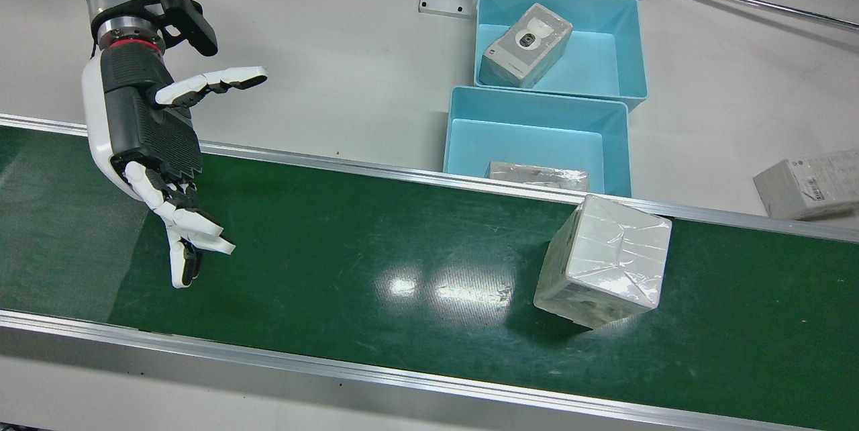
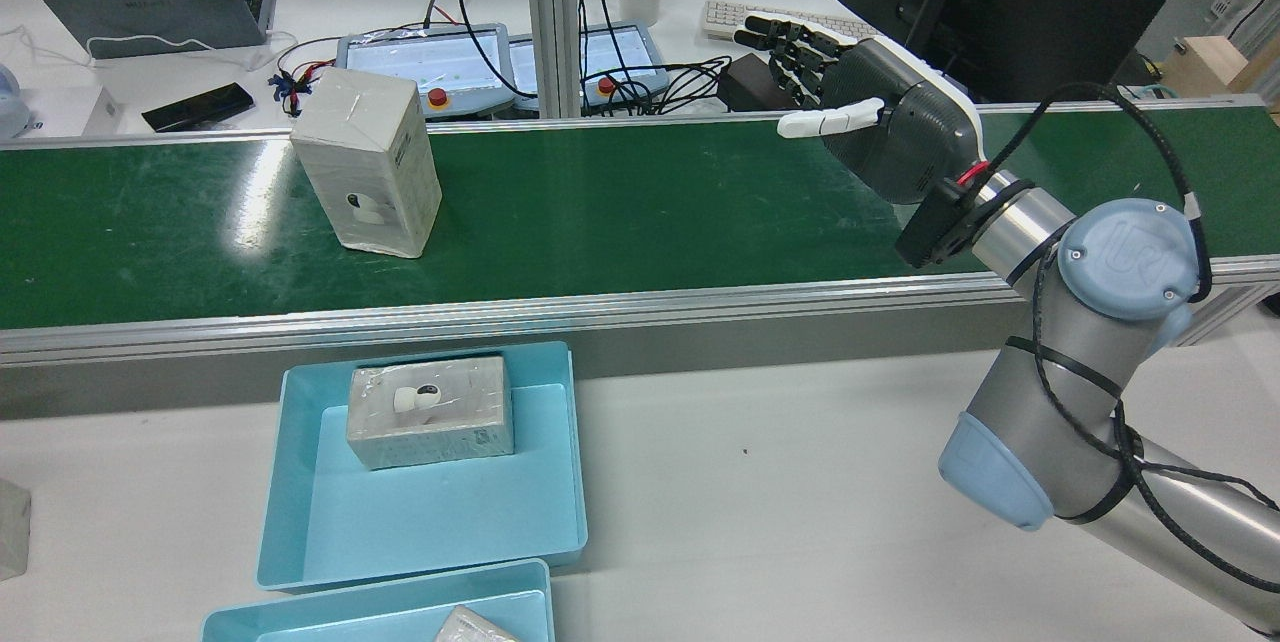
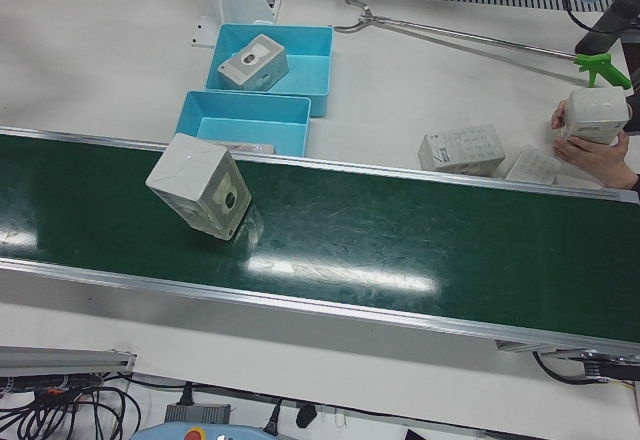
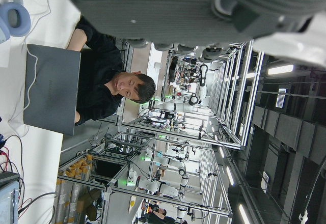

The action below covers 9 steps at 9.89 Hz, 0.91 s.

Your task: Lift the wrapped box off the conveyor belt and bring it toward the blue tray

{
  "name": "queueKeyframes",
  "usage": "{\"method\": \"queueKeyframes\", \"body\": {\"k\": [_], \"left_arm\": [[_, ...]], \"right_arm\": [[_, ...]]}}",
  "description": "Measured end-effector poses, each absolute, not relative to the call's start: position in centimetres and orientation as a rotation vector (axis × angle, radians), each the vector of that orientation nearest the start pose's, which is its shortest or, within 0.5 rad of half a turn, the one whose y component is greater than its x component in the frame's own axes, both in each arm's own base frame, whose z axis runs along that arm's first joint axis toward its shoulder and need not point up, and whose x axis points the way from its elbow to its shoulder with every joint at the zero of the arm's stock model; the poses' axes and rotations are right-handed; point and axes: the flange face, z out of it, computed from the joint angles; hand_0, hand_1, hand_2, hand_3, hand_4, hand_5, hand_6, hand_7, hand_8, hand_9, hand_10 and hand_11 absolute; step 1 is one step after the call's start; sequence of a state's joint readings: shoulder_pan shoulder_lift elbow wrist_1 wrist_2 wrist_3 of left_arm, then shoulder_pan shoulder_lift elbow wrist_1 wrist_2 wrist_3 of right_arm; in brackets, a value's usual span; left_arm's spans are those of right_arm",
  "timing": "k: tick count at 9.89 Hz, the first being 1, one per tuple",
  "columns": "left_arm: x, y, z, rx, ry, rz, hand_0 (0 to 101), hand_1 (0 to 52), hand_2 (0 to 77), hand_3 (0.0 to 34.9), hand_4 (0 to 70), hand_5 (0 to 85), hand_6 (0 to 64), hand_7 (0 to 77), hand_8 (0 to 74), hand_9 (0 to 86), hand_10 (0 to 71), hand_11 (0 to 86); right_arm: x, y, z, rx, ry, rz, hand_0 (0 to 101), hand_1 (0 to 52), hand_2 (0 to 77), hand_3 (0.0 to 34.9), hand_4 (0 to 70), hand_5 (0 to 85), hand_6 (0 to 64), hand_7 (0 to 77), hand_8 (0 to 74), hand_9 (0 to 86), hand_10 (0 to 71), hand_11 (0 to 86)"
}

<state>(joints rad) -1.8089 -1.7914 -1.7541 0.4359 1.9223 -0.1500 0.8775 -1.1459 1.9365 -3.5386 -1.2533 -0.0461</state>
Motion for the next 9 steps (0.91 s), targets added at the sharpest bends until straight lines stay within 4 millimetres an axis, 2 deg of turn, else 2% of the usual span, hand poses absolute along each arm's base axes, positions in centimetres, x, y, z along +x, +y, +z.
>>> {"method": "queueKeyframes", "body": {"k": [5, 7, 8, 9], "left_arm": [[-22.45, -50.52, 52.57, -0.303, 2.191, -2.279, 0, 0.0, 1.1, 0.0, 0.0, 1.1, 0.0, 0.5, 0.5, 0.0, 0.5, 0.5], [-22.45, -50.52, 52.57, -0.303, 2.191, -2.279, 0, 0.0, 1.1, 0.0, 0.0, 1.1, 0.0, 0.5, 0.5, 0.0, 0.5, 0.0], [-22.45, -50.52, 52.57, -0.303, 2.191, -2.279, 0, 0.0, 1.1, 0.0, 0.0, 1.1, 0.0, 0.5, 0.5, 0.0, 0.5, 0.0], [-22.45, -50.52, 52.57, -0.303, 2.191, -2.279, 0, 0.0, 1.1, 0.0, 0.0, 1.1, 0.0, 0.5, 0.5, 0.0, 0.5, 0.0]], "right_arm": [[-24.34, -54.79, 32.65, 0.592, 2.664, -1.845, 48, 15.3, 14.7, 0.1, 17.5, 20.2, 7.1, 21.3, 1.6, 1.6, 0.0, 1.6], [-24.34, -54.77, 32.60, 0.593, 2.665, -1.842, 48, 15.3, 14.7, 0.1, 17.5, 20.2, 7.1, 21.3, 0.0, 1.6, 0.0, 1.6], [-24.32, -54.76, 32.55, 0.593, 2.665, -1.840, 49, 18.5, 17.5, 0.1, 19.1, 20.2, 7.6, 21.8, 1.1, 2.7, 0.0, 1.6], [-24.22, -54.73, 32.44, 0.593, 2.666, -1.836, 49, 18.5, 17.5, 0.1, 19.1, 20.2, 7.6, 21.8, 1.1, 2.7, 0.0, 1.6]]}}
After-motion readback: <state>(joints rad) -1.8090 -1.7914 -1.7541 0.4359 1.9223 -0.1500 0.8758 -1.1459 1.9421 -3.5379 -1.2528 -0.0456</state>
